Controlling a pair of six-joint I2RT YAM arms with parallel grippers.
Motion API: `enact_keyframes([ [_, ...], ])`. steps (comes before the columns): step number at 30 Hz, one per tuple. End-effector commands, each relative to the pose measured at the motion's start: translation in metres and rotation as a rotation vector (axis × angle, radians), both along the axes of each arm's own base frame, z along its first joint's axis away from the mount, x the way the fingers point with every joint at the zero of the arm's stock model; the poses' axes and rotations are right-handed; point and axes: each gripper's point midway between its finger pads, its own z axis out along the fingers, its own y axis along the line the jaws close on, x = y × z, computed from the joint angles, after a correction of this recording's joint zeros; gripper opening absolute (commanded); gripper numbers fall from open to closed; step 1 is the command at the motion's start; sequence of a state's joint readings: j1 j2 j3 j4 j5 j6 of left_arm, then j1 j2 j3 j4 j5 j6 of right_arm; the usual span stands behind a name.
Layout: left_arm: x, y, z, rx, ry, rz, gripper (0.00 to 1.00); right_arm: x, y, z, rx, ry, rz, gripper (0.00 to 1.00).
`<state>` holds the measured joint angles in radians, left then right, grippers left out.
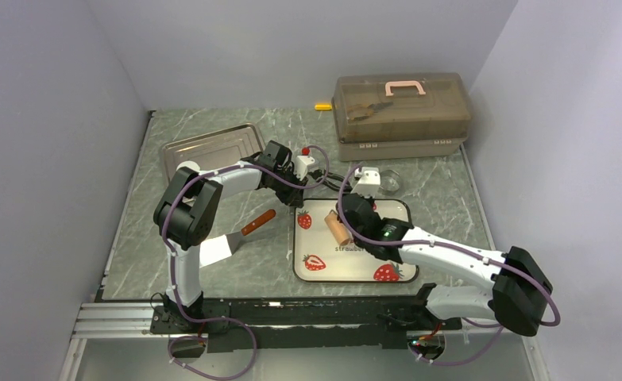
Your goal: Roll out the dumpling wrappers from the dough
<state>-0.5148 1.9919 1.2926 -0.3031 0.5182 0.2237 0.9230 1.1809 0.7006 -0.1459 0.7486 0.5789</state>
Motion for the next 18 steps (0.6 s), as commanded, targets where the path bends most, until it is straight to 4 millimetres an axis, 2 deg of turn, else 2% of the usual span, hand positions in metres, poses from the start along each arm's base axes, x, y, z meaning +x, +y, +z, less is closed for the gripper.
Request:
enact_keyframes([
  [1, 0.005, 0.013, -0.009, 0.063, -0.033, 0.002, 0.0, -0.04, -0.027, -0.083, -0.184, 0.244, 0.047, 0.0],
  [6, 0.005, 0.013, -0.009, 0.063, -0.035, 0.001, 0.0, -0.046, -0.027, -0.094, -0.15, 0.26, 0.056, 0.0],
  [9, 0.004, 0.014, -0.011, 0.066, -0.03, 0.002, 0.0, -0.044, -0.001, -0.083, -0.11, 0.242, 0.187, 0.0],
  [12, 0.005, 0.013, -0.011, 0.065, -0.031, 0.001, 0.0, -0.034, 0.039, -0.046, -0.051, 0.211, 0.323, 0.0],
  [15, 0.005, 0.012, -0.009, 0.06, -0.035, 0.002, 0.0, -0.022, 0.07, 0.011, 0.05, 0.114, 0.395, 0.0],
  [18, 0.004, 0.012, -0.009, 0.058, -0.031, 0.003, 0.0, -0.007, 0.07, 0.057, 0.112, 0.013, 0.357, 0.0],
])
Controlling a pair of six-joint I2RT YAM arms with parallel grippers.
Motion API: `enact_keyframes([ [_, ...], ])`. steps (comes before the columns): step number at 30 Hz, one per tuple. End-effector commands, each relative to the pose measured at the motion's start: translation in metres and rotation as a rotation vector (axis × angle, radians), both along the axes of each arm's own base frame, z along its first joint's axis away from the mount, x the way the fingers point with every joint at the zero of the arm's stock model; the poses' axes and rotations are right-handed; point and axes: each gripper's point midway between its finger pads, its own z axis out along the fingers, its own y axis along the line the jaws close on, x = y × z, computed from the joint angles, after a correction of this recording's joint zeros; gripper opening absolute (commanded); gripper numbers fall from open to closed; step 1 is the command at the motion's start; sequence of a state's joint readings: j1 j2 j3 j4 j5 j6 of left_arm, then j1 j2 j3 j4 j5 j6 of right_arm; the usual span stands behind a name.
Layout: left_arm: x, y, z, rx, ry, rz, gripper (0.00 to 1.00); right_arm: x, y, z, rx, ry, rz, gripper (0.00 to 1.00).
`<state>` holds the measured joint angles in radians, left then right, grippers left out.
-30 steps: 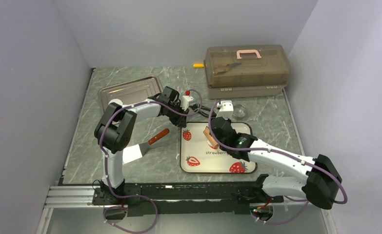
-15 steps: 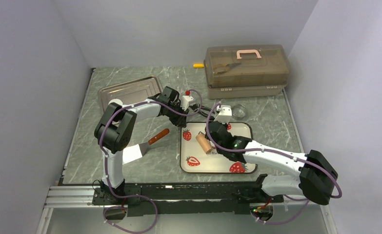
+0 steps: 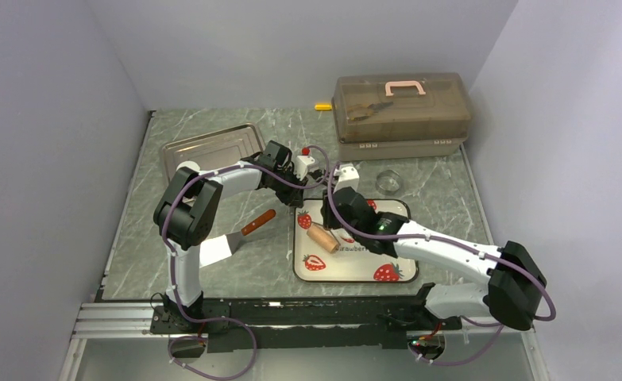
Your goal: Roll out the dumpling wrappers from the dough
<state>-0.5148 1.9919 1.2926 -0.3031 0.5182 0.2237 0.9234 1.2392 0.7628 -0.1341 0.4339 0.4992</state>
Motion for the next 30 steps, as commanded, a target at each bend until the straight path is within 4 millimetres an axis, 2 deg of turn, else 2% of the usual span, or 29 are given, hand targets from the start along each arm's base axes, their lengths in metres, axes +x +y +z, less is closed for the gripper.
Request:
enact_keyframes([
  [1, 0.004, 0.012, -0.01, 0.057, -0.03, 0.004, 0.0, 0.013, 0.008, 0.069, 0.069, -0.115, 0.02, 0.0],
  [3, 0.003, 0.012, -0.009, 0.053, -0.03, 0.004, 0.0, 0.021, -0.011, 0.072, 0.024, -0.132, -0.081, 0.0],
  [6, 0.003, 0.012, -0.009, 0.051, -0.028, 0.004, 0.0, 0.023, -0.039, 0.057, -0.059, -0.119, -0.21, 0.0],
  [10, 0.003, 0.012, -0.01, 0.055, -0.028, 0.003, 0.0, 0.019, -0.061, 0.047, -0.093, -0.109, -0.309, 0.0],
  [15, 0.002, 0.012, -0.011, 0.056, -0.021, 0.002, 0.0, 0.015, -0.076, 0.028, -0.159, -0.102, -0.345, 0.0],
  [19, 0.002, 0.013, -0.012, 0.058, -0.023, 0.003, 0.0, 0.009, -0.083, -0.007, -0.224, -0.064, -0.343, 0.0],
  [23, 0.002, 0.014, -0.011, 0.058, -0.022, 0.004, 0.0, -0.008, -0.092, -0.044, -0.28, 0.001, -0.356, 0.0],
  [26, 0.003, 0.014, -0.011, 0.054, -0.018, 0.005, 0.0, -0.018, -0.104, -0.055, -0.331, 0.02, -0.401, 0.0],
  [30, 0.003, 0.012, -0.011, 0.047, -0.012, 0.007, 0.0, -0.025, -0.107, -0.071, -0.329, 0.043, -0.392, 0.0],
])
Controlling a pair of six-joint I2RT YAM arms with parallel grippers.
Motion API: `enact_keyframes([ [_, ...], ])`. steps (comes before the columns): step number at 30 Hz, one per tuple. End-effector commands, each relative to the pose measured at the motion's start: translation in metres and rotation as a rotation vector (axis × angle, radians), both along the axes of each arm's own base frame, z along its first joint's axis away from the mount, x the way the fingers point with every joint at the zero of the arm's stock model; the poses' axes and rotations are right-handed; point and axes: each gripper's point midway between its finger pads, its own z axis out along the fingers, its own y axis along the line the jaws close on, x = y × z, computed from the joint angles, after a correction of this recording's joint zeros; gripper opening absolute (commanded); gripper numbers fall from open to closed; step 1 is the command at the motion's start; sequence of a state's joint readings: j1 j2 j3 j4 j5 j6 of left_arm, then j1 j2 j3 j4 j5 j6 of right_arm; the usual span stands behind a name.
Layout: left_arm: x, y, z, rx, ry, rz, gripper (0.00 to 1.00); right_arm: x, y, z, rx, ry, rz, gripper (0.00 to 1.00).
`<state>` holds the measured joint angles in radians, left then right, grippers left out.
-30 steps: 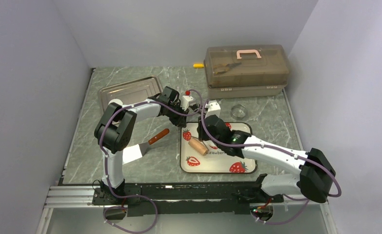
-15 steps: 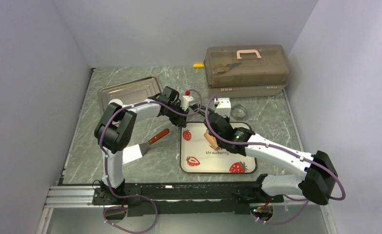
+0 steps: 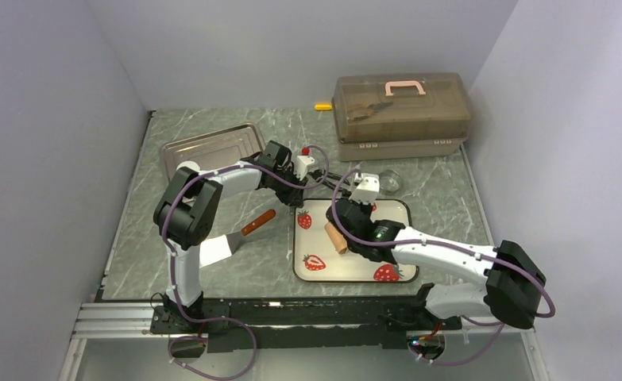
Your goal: Roll out the dumpling wrappers from the dough
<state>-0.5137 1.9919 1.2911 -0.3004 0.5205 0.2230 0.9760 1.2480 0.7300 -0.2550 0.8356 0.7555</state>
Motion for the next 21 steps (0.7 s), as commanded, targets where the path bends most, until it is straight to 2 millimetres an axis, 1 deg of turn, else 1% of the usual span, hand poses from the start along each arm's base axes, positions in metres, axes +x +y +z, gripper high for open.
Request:
enact_keyframes([
  [1, 0.003, 0.012, -0.011, 0.05, -0.013, 0.006, 0.0, -0.033, -0.049, -0.063, -0.229, 0.17, -0.016, 0.0],
  [2, 0.003, 0.012, -0.011, 0.053, -0.014, 0.006, 0.0, -0.033, -0.047, -0.063, -0.215, 0.171, -0.007, 0.0],
  [4, 0.003, 0.013, -0.011, 0.056, -0.016, 0.005, 0.0, -0.03, -0.029, -0.054, -0.162, 0.155, 0.071, 0.0],
  [6, 0.003, 0.014, -0.012, 0.06, -0.017, 0.005, 0.0, -0.019, 0.001, -0.022, -0.063, 0.067, 0.187, 0.0],
  [8, 0.002, 0.014, -0.013, 0.06, -0.017, 0.005, 0.0, -0.012, 0.021, 0.014, 0.033, -0.024, 0.26, 0.0],
  [9, 0.003, 0.014, -0.012, 0.059, -0.019, 0.006, 0.0, -0.008, 0.025, 0.033, 0.074, -0.072, 0.268, 0.0],
  [11, 0.003, 0.014, -0.012, 0.06, -0.02, 0.007, 0.0, -0.002, 0.026, 0.065, 0.124, -0.152, 0.261, 0.0],
  [12, 0.003, 0.014, -0.012, 0.059, -0.019, 0.007, 0.0, 0.001, 0.022, 0.076, 0.134, -0.183, 0.239, 0.0],
  [13, 0.003, 0.014, -0.011, 0.057, -0.02, 0.007, 0.0, 0.004, 0.016, 0.083, 0.137, -0.202, 0.212, 0.0],
  [14, 0.003, 0.013, -0.011, 0.056, -0.019, 0.006, 0.0, 0.007, 0.008, 0.083, 0.135, -0.208, 0.175, 0.0],
  [16, 0.004, 0.013, -0.009, 0.056, -0.025, 0.005, 0.0, 0.009, -0.008, 0.074, 0.121, -0.198, 0.115, 0.0],
  [18, 0.004, 0.013, -0.009, 0.057, -0.026, 0.004, 0.0, 0.01, -0.019, 0.064, 0.101, -0.193, 0.089, 0.0],
  [21, 0.003, 0.014, -0.01, 0.058, -0.024, 0.005, 0.0, 0.014, -0.031, 0.056, 0.043, -0.206, 0.048, 0.0],
])
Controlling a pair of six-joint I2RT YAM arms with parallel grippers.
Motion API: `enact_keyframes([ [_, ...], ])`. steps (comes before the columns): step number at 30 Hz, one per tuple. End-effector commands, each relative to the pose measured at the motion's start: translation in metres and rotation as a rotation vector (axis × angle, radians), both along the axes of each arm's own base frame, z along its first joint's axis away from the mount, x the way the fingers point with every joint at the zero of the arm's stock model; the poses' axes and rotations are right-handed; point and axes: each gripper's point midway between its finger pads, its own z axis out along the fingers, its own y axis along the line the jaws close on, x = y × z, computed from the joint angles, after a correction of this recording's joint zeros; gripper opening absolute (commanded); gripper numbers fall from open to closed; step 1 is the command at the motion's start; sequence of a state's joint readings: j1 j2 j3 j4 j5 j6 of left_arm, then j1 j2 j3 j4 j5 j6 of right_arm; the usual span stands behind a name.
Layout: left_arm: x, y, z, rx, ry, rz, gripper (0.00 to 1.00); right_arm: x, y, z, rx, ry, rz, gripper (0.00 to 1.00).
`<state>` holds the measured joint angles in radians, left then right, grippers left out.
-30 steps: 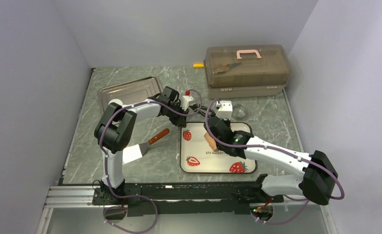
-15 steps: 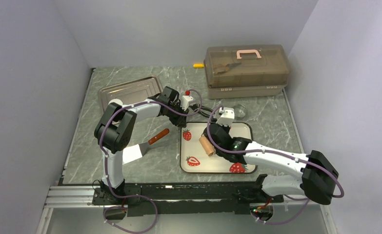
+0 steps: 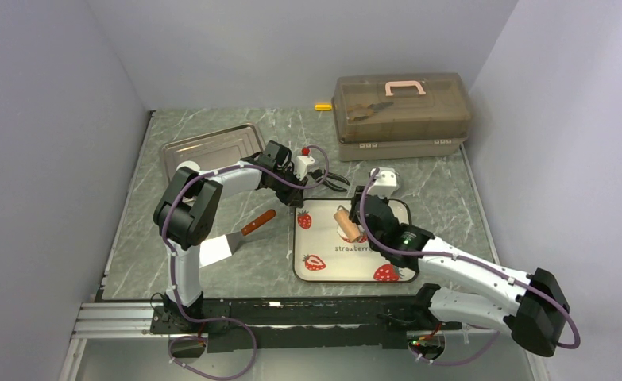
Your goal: Roll out the dumpling wrappers from the dough
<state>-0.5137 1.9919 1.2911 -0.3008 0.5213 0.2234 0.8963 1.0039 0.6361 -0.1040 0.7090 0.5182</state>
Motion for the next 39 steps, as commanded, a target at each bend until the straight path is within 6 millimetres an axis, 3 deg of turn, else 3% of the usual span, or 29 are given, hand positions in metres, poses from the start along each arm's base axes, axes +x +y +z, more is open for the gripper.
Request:
enact_keyframes([
  [1, 0.003, 0.014, -0.011, 0.058, -0.023, 0.006, 0.0, 0.011, -0.018, 0.003, -0.045, -0.07, -0.079, 0.0],
  [5, 0.003, 0.014, -0.01, 0.058, -0.026, 0.004, 0.0, 0.006, -0.022, -0.029, -0.124, 0.002, -0.071, 0.0],
  [10, 0.005, 0.015, -0.012, 0.062, -0.023, 0.008, 0.0, -0.015, -0.032, -0.073, -0.245, 0.128, -0.12, 0.0],
  [16, 0.005, 0.016, -0.012, 0.064, -0.022, 0.008, 0.0, -0.027, -0.033, -0.093, -0.318, 0.175, -0.132, 0.0],
  [22, 0.008, 0.018, -0.013, 0.069, -0.025, 0.014, 0.0, -0.034, -0.036, -0.099, -0.334, 0.193, -0.132, 0.0],
  [25, 0.008, 0.018, -0.013, 0.07, -0.024, 0.013, 0.0, -0.034, -0.027, -0.102, -0.317, 0.207, -0.089, 0.0],
  [27, 0.009, 0.018, -0.013, 0.071, -0.024, 0.015, 0.0, -0.03, -0.003, -0.091, -0.27, 0.191, 0.013, 0.0],
  [29, 0.008, 0.018, -0.015, 0.071, -0.02, 0.013, 0.0, -0.024, 0.032, -0.066, -0.194, 0.135, 0.163, 0.0],
  [31, 0.008, 0.018, -0.015, 0.068, -0.019, 0.014, 0.0, -0.022, 0.071, -0.028, -0.09, 0.042, 0.355, 0.0],
  [33, 0.009, 0.018, -0.014, 0.072, -0.028, 0.009, 0.0, -0.022, 0.092, 0.01, -0.017, -0.069, 0.491, 0.0],
  [34, 0.01, 0.02, -0.014, 0.079, -0.037, 0.003, 0.0, -0.021, 0.096, 0.031, 0.031, -0.126, 0.536, 0.0],
  [36, 0.017, 0.02, -0.008, 0.092, -0.065, -0.023, 0.0, -0.015, 0.095, 0.048, 0.061, -0.164, 0.588, 0.0],
  [39, 0.021, 0.01, 0.011, 0.045, -0.056, -0.108, 0.0, -0.003, 0.084, 0.05, -0.014, -0.168, 0.613, 0.0],
])
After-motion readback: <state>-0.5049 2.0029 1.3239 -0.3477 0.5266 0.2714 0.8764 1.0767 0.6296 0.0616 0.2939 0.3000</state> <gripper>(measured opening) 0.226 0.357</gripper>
